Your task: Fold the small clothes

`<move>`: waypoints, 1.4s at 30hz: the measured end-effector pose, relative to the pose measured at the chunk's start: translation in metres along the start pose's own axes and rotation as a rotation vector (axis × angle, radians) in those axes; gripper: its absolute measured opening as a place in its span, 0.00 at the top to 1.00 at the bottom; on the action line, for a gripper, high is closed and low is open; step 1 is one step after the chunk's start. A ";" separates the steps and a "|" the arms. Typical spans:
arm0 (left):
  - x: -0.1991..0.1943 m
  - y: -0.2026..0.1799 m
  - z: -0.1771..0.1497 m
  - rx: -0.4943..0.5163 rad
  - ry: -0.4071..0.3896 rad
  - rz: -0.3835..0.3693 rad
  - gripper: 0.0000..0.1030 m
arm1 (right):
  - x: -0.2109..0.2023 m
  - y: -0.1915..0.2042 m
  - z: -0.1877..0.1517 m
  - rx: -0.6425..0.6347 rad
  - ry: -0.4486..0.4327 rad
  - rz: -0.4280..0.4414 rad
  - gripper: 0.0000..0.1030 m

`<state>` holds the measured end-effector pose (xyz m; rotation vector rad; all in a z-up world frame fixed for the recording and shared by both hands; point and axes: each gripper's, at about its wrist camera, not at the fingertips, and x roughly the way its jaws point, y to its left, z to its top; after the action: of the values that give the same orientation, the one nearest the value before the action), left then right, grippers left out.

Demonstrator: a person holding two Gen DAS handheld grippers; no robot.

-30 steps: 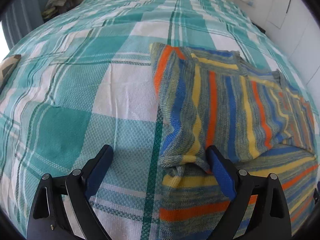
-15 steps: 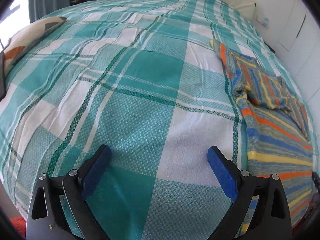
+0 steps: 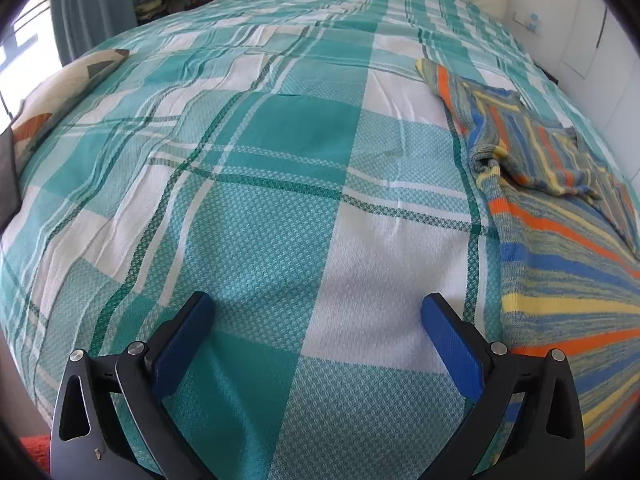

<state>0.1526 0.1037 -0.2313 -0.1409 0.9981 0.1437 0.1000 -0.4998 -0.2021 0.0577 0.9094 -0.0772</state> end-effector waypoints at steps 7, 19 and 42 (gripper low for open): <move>0.000 -0.001 0.000 0.002 -0.002 0.005 0.00 | 0.000 0.000 0.000 0.000 -0.001 -0.001 0.00; 0.000 -0.001 0.000 0.003 -0.003 0.006 0.00 | 0.000 0.000 -0.001 -0.001 -0.002 -0.001 0.00; 0.001 -0.003 -0.002 0.015 -0.010 0.016 0.00 | 0.000 0.001 -0.002 -0.003 -0.004 -0.003 0.00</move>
<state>0.1520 0.1005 -0.2329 -0.1187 0.9903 0.1515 0.0987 -0.4983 -0.2028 0.0536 0.9056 -0.0791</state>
